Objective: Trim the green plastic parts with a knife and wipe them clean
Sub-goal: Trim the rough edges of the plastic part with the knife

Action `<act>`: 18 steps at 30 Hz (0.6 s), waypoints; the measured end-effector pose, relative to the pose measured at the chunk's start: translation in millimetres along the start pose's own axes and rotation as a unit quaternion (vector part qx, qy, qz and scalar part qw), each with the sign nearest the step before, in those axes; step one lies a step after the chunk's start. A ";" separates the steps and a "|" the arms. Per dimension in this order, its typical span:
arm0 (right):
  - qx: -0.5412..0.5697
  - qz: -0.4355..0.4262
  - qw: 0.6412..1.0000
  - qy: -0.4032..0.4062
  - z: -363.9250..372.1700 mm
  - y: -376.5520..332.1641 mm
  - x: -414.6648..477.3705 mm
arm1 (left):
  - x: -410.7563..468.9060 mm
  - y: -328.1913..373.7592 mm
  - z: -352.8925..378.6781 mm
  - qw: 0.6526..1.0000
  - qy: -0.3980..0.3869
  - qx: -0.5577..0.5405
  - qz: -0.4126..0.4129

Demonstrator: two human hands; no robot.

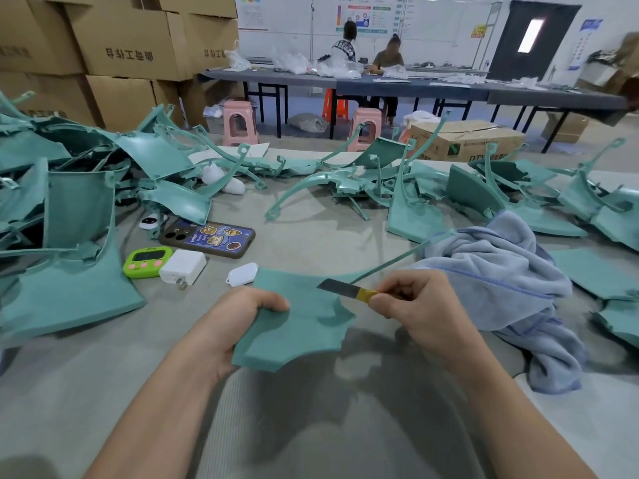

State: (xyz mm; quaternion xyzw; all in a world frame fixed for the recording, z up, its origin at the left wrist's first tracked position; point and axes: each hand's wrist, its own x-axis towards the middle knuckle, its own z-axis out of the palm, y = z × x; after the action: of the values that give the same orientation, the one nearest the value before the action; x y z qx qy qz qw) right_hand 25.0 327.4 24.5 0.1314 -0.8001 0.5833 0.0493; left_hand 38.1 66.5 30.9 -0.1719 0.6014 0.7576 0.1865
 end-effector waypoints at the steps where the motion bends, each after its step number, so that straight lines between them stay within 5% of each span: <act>1: 0.025 -0.002 0.999 -0.031 0.0 -1.7 -0.8 | 1.2 -0.4 -0.3 1.000 0.008 -0.005 0.002; 4: 0.024 0.013 0.995 -0.100 2.0 -3.7 -1.5 | 2.7 -0.7 -2.1 1.000 0.015 -0.012 -0.002; 8: -0.057 0.033 0.997 -0.047 9.1 1.8 -1.0 | 4.1 -1.6 -1.3 1.000 0.025 -0.009 0.002; 15: 0.022 0.034 0.999 -0.010 10.7 -5.5 -1.2 | 4.6 0.2 -2.9 0.998 0.039 -0.043 0.027; 18: -0.070 0.067 0.994 0.045 12.9 0.4 -0.1 | 6.1 0.2 0.9 0.995 0.060 -0.050 0.058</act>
State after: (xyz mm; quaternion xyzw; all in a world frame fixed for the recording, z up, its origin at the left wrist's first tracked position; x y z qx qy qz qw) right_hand 25.9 315.3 20.0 0.0478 -0.8429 0.5332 0.0549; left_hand 32.6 67.9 28.3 -0.1911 0.5821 0.7844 0.0968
